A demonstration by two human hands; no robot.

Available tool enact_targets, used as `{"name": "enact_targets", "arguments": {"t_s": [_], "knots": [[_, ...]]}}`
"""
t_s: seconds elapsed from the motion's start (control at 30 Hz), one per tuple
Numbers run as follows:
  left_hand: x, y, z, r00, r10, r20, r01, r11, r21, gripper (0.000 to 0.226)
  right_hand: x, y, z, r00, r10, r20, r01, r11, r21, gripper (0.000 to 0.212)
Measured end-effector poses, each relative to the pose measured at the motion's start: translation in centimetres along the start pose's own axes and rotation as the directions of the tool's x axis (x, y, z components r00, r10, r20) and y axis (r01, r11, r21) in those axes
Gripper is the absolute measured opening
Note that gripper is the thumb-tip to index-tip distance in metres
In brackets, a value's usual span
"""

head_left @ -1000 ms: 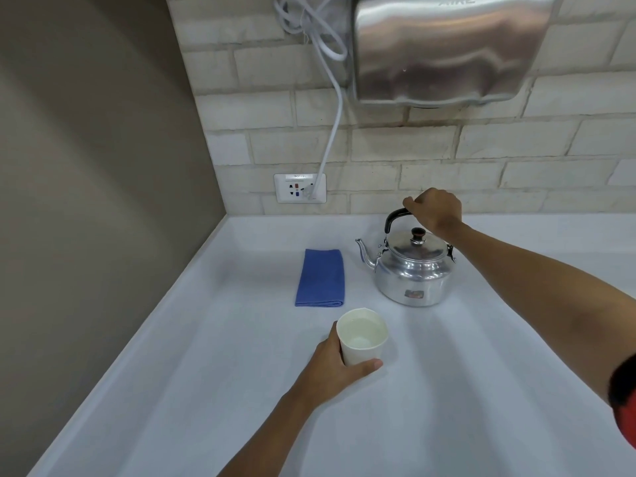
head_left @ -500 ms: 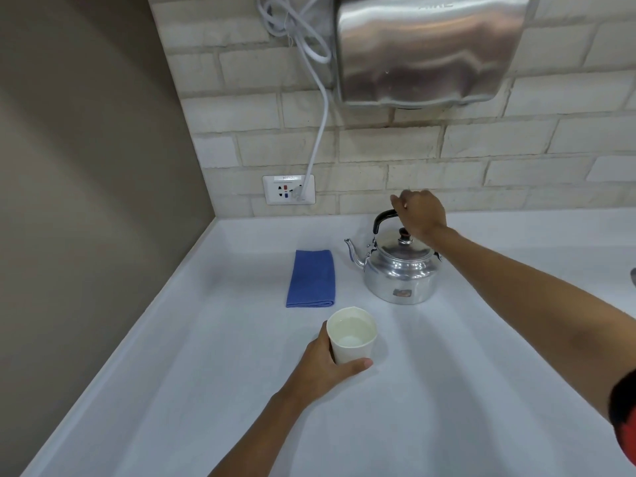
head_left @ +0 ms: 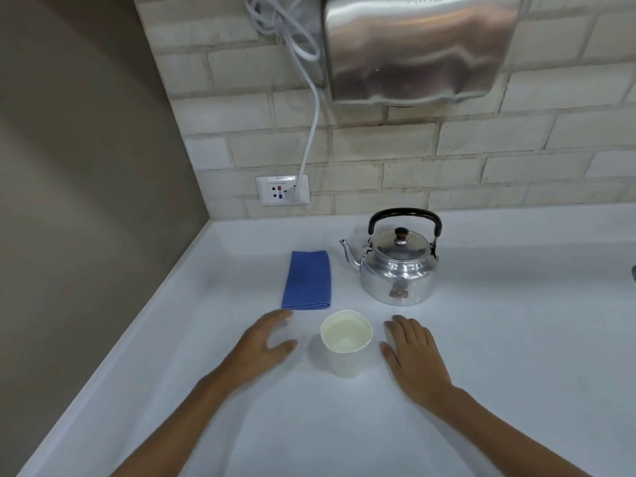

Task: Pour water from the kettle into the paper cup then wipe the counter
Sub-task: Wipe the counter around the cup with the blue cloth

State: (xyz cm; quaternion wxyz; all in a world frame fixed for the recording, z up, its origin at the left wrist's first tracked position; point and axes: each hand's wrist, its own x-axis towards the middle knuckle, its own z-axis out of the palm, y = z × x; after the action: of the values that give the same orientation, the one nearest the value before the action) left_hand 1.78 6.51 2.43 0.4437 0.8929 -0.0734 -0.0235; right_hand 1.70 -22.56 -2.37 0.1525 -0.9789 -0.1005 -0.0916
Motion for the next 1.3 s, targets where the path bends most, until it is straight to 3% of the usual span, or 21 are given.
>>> {"name": "enact_targets", "arguments": {"t_s": [0.23, 0.43, 0.7, 0.8, 0.97, 1.03, 1.13, 1.2, 1.3], "knots": [[9.5, 2.4, 0.8, 0.997, 0.076, -0.028, -0.065, 0.960, 0.273, 0.046, 0.1, -0.2, 0.6, 0.996, 0.040, 0.075, -0.035, 0.997, -0.074, 0.055], [15.5, 3.2, 4.0, 1.000, 0.013, 0.023, -0.024, 0.814, 0.581, 0.055, 0.1, -0.3, 0.6, 0.996, 0.046, 0.078, -0.043, 0.998, -0.044, 0.056], [17.6, -0.2, 6.5, 0.988, -0.112, -0.106, 0.154, 0.746, 0.648, 0.059, 0.1, -0.1, 1.1, 0.997, 0.054, 0.062, -0.051, 0.997, -0.060, 0.058], [17.6, -0.2, 6.9, 0.996, -0.080, -0.027, 0.077, 0.719, 0.690, 0.057, 0.2, -0.1, 1.1, 0.997, 0.047, 0.055, -0.044, 0.998, -0.053, 0.058], [14.7, -0.1, 7.6, 0.982, 0.054, 0.181, -0.173, 0.635, 0.753, 0.054, 0.2, -0.1, 1.1, 0.998, 0.040, 0.048, -0.039, 0.999, -0.035, 0.057], [12.6, -0.3, 7.3, 0.952, 0.158, 0.260, -0.303, 0.581, 0.755, 0.055, 0.2, 0.0, 1.0, 0.998, 0.043, 0.056, -0.042, 0.999, -0.030, 0.057], [9.8, -1.0, 5.6, 0.848, 0.315, 0.426, -0.530, 0.492, 0.691, 0.069, 0.3, 0.1, 1.0, 0.997, 0.041, 0.063, -0.039, 0.999, -0.036, 0.057], [8.4, -1.6, 4.3, 0.796, 0.357, 0.489, -0.604, 0.523, 0.602, 0.063, 0.2, 0.1, 1.0, 0.997, 0.039, 0.068, -0.037, 0.999, -0.029, 0.057], [7.7, -2.1, 2.3, 0.780, 0.370, 0.505, -0.609, 0.634, 0.476, 0.055, 0.2, 0.1, 1.0, 0.996, 0.042, 0.073, -0.041, 0.999, -0.024, 0.057]]}}
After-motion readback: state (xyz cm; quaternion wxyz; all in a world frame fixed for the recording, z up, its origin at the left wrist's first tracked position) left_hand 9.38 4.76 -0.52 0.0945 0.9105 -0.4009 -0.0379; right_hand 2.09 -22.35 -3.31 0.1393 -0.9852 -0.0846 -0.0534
